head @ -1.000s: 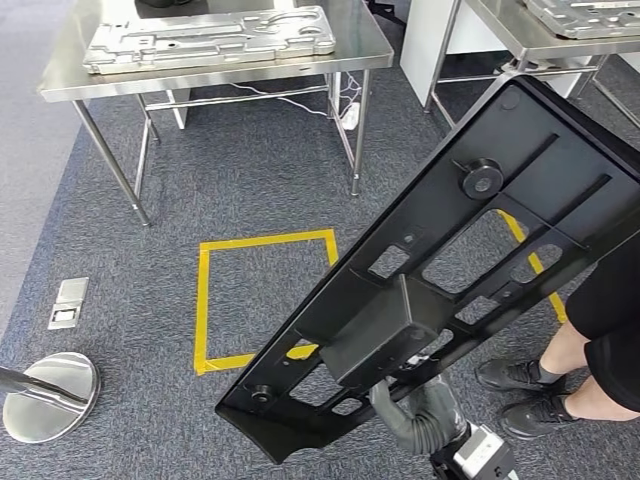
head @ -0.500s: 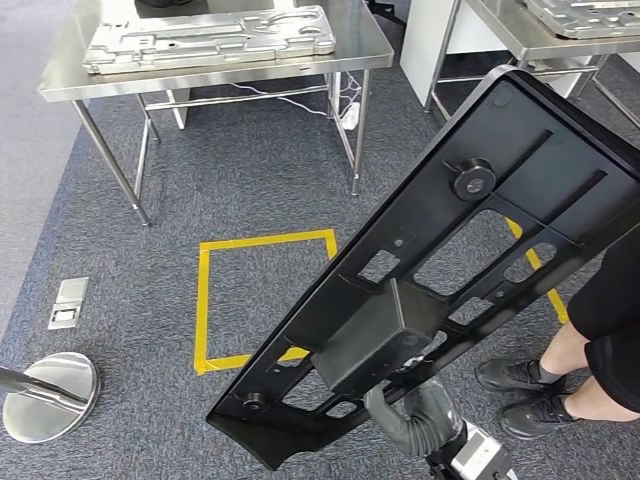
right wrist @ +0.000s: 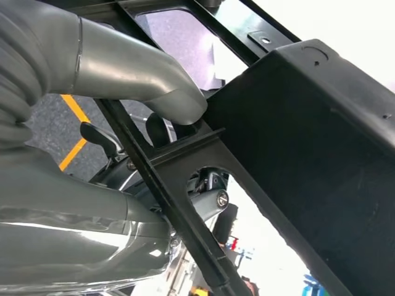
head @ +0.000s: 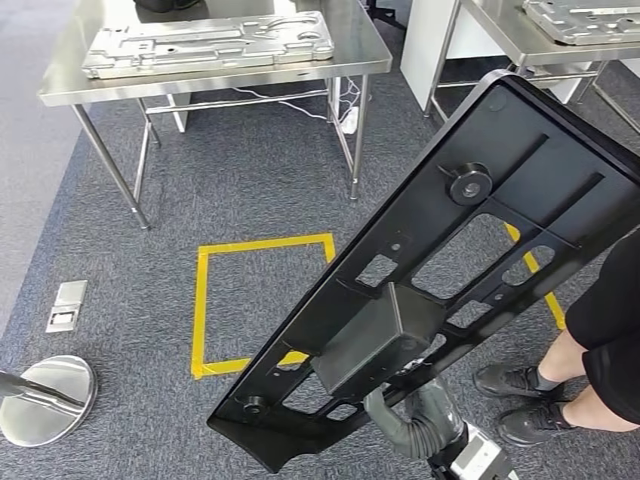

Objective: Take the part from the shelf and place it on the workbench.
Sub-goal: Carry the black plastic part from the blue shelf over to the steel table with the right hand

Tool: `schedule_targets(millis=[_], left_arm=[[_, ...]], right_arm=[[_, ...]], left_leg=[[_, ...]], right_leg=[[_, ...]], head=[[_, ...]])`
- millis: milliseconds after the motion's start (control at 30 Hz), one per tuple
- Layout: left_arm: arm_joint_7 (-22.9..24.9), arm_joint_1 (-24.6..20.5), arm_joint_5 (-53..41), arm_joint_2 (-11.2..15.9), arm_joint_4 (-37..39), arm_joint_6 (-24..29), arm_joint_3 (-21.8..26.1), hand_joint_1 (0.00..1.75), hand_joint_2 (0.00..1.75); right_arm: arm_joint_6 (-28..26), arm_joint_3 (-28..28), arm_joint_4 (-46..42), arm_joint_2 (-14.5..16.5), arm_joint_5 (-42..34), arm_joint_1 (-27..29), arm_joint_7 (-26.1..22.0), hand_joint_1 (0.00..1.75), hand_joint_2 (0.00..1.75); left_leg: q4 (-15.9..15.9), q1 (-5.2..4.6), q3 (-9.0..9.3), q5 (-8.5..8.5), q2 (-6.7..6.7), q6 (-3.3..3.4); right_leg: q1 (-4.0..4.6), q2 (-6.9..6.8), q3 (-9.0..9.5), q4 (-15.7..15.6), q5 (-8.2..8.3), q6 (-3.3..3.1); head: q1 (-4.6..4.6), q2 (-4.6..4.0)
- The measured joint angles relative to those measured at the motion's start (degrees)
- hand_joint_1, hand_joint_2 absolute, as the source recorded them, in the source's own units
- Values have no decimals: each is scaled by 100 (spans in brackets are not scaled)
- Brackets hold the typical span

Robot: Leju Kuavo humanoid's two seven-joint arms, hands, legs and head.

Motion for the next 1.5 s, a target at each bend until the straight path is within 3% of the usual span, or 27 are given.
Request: schedule_targets(millis=[67,100,200,233,300,333,367,400,467,533,600,700,767,833,867,900,967,1033,1100,1200,1267,1333,1367,1400,1433,1500], left_arm=[[-1,-10,-1,3,0,0,0,0,175],[-1,-14,-1,3,0,0,-1,0,175],[-1,-22,-3,1,0,0,-1,0,175],[-2,-29,-3,1,0,1,-1,0,175],[-2,-37,-4,0,0,3,-1,0,175],[-2,-31,-5,0,0,7,-1,0,175],[-2,-20,-6,0,0,10,-1,0,175],[-2,-8,-7,0,0,14,-1,0,175],[-3,4,-9,0,1,20,0,0,175],[-4,1,-10,0,1,27,0,0,175],[-3,-8,-13,0,1,35,-1,0,175],[-6,-5,-36,-1,0,39,1,0,175],[-5,-9,-55,-5,0,40,2,0,175],[0,-13,-69,-16,0,38,2,0,175],[4,-10,-77,-21,0,37,2,0,175],[9,-6,-87,-23,0,36,2,0,175],[20,-1,-106,-28,0,35,2,0,175],[32,-11,-116,-43,0,35,1,0,175],[62,-22,-126,-58,0,34,-2,0,175],[113,-27,-138,-68,0,34,-5,0,175],[134,-22,-136,-68,0,40,-4,0,175],[152,-7,-119,-65,1,64,-1,0,175],[162,7,-107,-62,2,80,1,0,175],[172,21,-95,-57,2,96,3,0,175],[179,33,-84,-51,2,109,8,0,175],[171,47,-62,-37,2,129,21,0,175]], right_arm=[[-3,11,2,-10,1,14,3,175,175],[-5,19,-1,-12,-1,18,4,175,175],[-11,36,-9,-14,-3,10,4,175,175],[-13,40,-14,-13,-2,10,4,175,175],[-15,45,-20,-13,-3,14,4,175,175],[-16,47,-20,-13,-3,16,4,175,175],[-17,50,-20,-13,-3,18,4,175,175],[-18,52,-20,-13,-3,19,4,175,175],[-19,57,-25,-13,-5,17,3,175,175],[-22,66,-30,-13,-8,14,3,175,175],[-27,77,-32,-13,-9,15,2,175,175],[-28,81,-51,-14,-9,11,-2,175,175],[-31,81,-61,-18,-9,11,-8,175,175],[-40,81,-60,-28,-5,27,-10,175,175],[-45,81,-60,-36,-1,37,-10,175,175],[-54,81,-61,-43,7,43,-9,175,175],[-71,81,-71,-60,28,53,-8,175,175],[-103,82,-98,-81,61,76,-3,175,175],[-162,82,-154,-102,114,124,7,175,175],[-256,82,-282,-134,199,207,43,175,175],[-298,97,-366,-144,260,244,72,175,175],[-330,127,-421,-148,319,257,108,175,175],[-338,145,-436,-150,343,260,128,175,175],[-341,162,-447,-151,357,261,142,175,175],[-342,180,-456,-152,366,259,153,175,175],[-340,213,-470,-156,367,241,160,175,175]], left_leg=[[50,-15,-6,-65,-11,-74],[52,-15,-1,-76,-15,-86],[234,7,-59,-195,35,-136],[502,11,-194,-323,71,-161],[1295,13,-643,-621,121,-190],[1621,13,-852,-689,128,-192],[1757,12,-977,-639,131,-183],[1660,11,-992,-465,134,-165],[982,-4,-783,49,145,-99],[452,-46,-599,315,163,-31],[336,-77,-573,265,172,5],[208,-46,-488,222,168,57],[156,-38,-415,205,170,110],[156,-62,-372,166,169,152],[156,-78,-343,143,168,165],[157,-91,-305,117,164,170],[157,-116,-206,52,156,164],[164,-142,-144,-14,148,124],[159,-141,-134,-48,147,68],[220,-131,-133,-130,153,-19],[673,-96,-347,-372,155,-109],[1448,-35,-778,-666,156,-194],[1721,-9,-950,-710,157,-224],[1810,11,-1034,-648,158,-248],[1641,30,-994,-456,161,-268],[914,62,-715,20,174,-303]], right_leg=[[4,34,84,-182,-21,-79],[8,35,84,-185,-31,-146],[2,-19,130,-190,-65,-270],[-3,-48,153,-194,-81,-302],[1,-98,190,-193,-123,-334],[2,-112,211,-193,-146,-338],[3,-120,242,-192,-173,-338],[3,-123,284,-192,-205,-335],[1,-125,386,-197,-277,-317],[10,-122,433,-205,-327,-274],[17,-120,423,-225,-342,-209],[17,-127,431,-160,-443,-119],[26,-118,185,351,-695,-110],[38,-114,-255,1075,-929,-108],[45,-113,-408,1271,-916,-110],[56,-112,-455,1245,-779,-121],[91,-106,-261,618,-282,-180],[131,-99,-16,9,6,-258],[161,-93,58,-152,-9,-304],[119,-101,111,-238,-16,-360],[76,-130,164,-275,-31,-395],[61,-148,198,-277,-71,-398],[52,-151,224,-277,-95,-387],[40,-150,257,-277,-122,-370],[23,-149,306,-277,-155,-346],[-11,-150,417,-279,-233,-284]], head=[[-4,0],[-7,0],[-7,1],[-7,1],[-6,1],[-6,1],[-6,1],[-6,1],[-5,1],[-8,0],[-10,0],[-6,0],[0,1],[1,1],[1,1],[1,0],[1,0],[-1,0],[-2,0],[-7,1],[-18,0],[-24,0],[-23,0],[-23,0],[-23,0],[-25,0]])
